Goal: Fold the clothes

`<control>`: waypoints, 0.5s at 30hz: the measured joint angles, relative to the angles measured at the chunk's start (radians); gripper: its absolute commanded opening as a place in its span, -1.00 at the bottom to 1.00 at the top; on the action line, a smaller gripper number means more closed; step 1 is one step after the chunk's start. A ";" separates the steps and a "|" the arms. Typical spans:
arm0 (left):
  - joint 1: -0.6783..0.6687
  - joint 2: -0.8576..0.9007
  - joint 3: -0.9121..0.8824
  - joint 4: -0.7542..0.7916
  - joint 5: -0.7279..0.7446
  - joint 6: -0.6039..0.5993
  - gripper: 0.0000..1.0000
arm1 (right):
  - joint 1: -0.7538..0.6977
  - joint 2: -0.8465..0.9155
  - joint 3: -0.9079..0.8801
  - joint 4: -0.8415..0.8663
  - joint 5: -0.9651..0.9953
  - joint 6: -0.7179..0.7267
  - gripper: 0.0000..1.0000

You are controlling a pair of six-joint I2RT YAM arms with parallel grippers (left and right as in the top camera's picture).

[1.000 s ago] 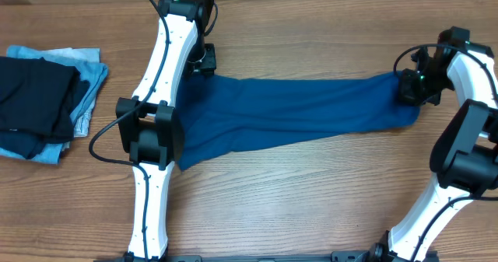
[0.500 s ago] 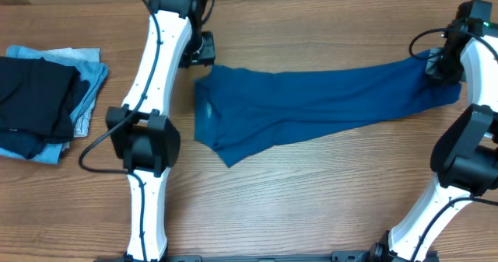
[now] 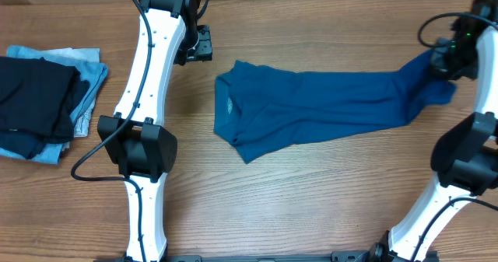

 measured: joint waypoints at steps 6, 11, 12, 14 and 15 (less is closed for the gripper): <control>0.000 0.000 0.000 0.018 0.000 0.000 0.15 | 0.183 0.000 0.000 -0.045 -0.106 0.006 -0.92; 0.000 0.000 0.000 0.018 0.000 0.000 0.24 | 0.323 0.000 -0.046 -0.042 -0.117 0.006 -0.92; 0.000 0.000 0.000 0.018 0.000 0.000 0.25 | 0.344 0.000 -0.080 -0.033 -0.116 0.006 -0.92; 0.005 0.000 0.000 0.018 0.000 0.000 0.25 | 0.387 0.000 -0.170 -0.001 -0.115 0.006 -0.92; 0.010 0.000 0.000 0.019 0.000 0.000 0.25 | 0.406 0.000 -0.219 0.025 -0.114 0.005 -0.92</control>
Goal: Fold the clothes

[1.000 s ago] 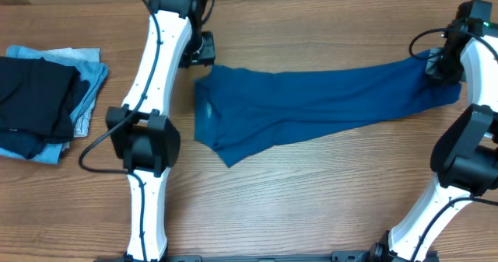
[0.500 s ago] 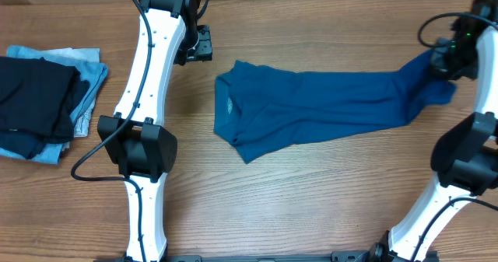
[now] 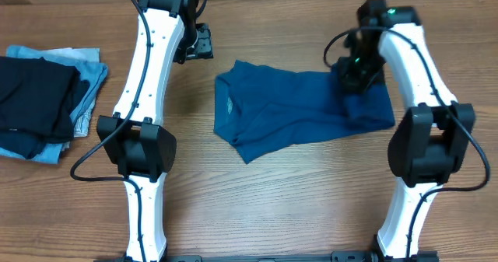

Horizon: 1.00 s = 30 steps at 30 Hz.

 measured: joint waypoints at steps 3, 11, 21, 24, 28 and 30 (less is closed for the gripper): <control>0.012 0.000 0.000 0.000 0.000 0.000 0.26 | 0.056 0.000 -0.084 0.055 0.009 0.000 -0.92; 0.016 0.000 0.000 -0.008 0.000 0.000 0.25 | 0.094 0.000 -0.137 0.178 0.076 0.000 -0.79; 0.016 0.000 0.000 -0.012 0.000 0.000 0.33 | 0.094 0.002 -0.068 0.106 0.006 0.003 0.47; 0.016 0.000 0.000 -0.012 0.000 0.000 0.34 | 0.094 0.003 0.019 0.073 0.006 0.004 0.47; 0.016 0.000 0.000 -0.012 0.000 0.000 0.35 | 0.093 0.003 0.037 0.057 0.035 0.019 0.33; 0.016 0.000 0.000 -0.012 0.000 0.000 0.34 | 0.079 0.003 0.037 0.069 0.074 0.071 0.11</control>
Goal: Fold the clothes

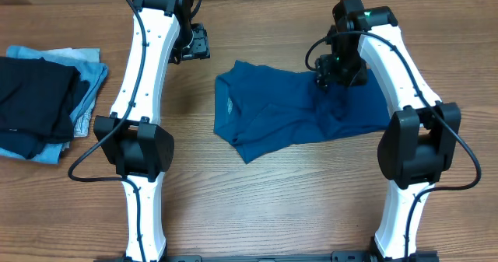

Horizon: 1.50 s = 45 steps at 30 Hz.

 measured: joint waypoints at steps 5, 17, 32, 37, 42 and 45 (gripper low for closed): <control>0.000 0.000 0.000 -0.001 0.000 0.000 0.31 | -0.080 0.000 -0.001 -0.011 0.033 0.116 -0.51; 0.000 0.000 0.000 0.000 0.000 0.000 0.33 | -0.106 0.000 -0.250 0.085 -0.183 0.160 -0.92; -0.003 0.000 0.000 0.018 0.073 0.000 0.31 | -0.203 0.000 -0.033 0.052 -0.277 -0.192 0.18; -0.043 0.000 0.000 0.042 0.110 0.000 0.32 | -0.236 0.000 -0.053 0.120 -0.110 -0.195 0.32; -0.055 0.000 0.000 0.041 0.120 0.000 0.31 | -0.312 0.000 -0.137 0.208 -0.055 -0.198 0.49; -0.056 0.000 0.000 0.041 0.121 0.000 0.32 | -0.397 0.000 -0.203 0.256 -0.098 -0.215 0.50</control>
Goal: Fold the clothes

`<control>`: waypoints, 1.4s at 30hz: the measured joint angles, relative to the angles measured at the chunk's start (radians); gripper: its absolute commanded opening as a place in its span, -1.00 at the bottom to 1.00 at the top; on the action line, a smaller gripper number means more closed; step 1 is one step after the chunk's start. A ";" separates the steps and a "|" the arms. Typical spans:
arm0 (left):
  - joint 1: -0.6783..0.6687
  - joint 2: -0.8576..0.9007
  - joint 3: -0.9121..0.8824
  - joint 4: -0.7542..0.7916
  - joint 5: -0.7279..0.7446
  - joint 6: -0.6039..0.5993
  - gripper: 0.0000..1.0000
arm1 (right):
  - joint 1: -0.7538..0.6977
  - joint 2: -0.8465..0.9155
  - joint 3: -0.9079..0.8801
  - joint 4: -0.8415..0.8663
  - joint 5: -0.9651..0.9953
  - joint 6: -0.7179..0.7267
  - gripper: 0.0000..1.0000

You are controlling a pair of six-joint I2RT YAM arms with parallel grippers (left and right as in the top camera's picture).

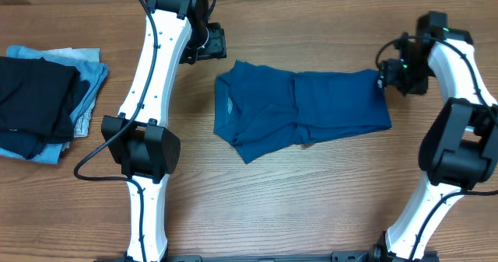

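A dark blue garment [299,110] lies flat in the middle of the table. Its right part is doubled over, and the folded layer's edge runs down near the middle. My right gripper [387,77] is at the garment's upper right corner and looks open, with no cloth lifted by it. My left gripper [212,44] hovers just beyond the garment's upper left corner, apart from the cloth. This view does not show how its fingers stand.
A pile of folded clothes [43,99], dark navy on light blue, sits at the table's left edge. The white left arm [156,99] runs up the table left of the garment. The right arm [467,114] stands along the right side.
My right gripper was over the garment's middle top and is now at its upper right corner. The folded-over layer now lies flat. My left gripper has shifted slightly right.
First my right gripper held the garment's right end stretched far out to the right. Then it was over the garment's right part with that end carried inward, then nearer the middle. Now the garment is shorter and doubled, and the gripper is back at its right edge.
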 measured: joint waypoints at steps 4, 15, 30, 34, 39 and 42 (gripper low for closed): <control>-0.048 0.000 0.000 0.023 0.000 0.000 0.33 | -0.043 0.000 -0.093 0.047 -0.119 -0.077 0.53; -0.087 0.000 0.000 0.031 0.000 0.000 0.34 | -0.037 0.000 -0.143 0.082 -0.275 -0.205 0.53; -0.087 0.000 0.000 0.025 -0.005 0.000 0.39 | -0.056 -0.012 -0.179 0.126 -0.343 -0.213 -0.92; -0.087 0.000 0.000 0.026 -0.009 0.000 0.40 | -0.102 -0.003 0.043 0.020 -0.212 -0.180 -0.92; -0.087 0.000 0.000 0.019 -0.012 0.000 0.40 | -0.116 -0.003 0.135 -0.016 -0.041 -0.163 -0.92; -0.087 0.000 0.000 0.019 -0.012 0.000 0.41 | -0.116 -0.003 0.137 -0.038 -0.009 -0.139 -0.92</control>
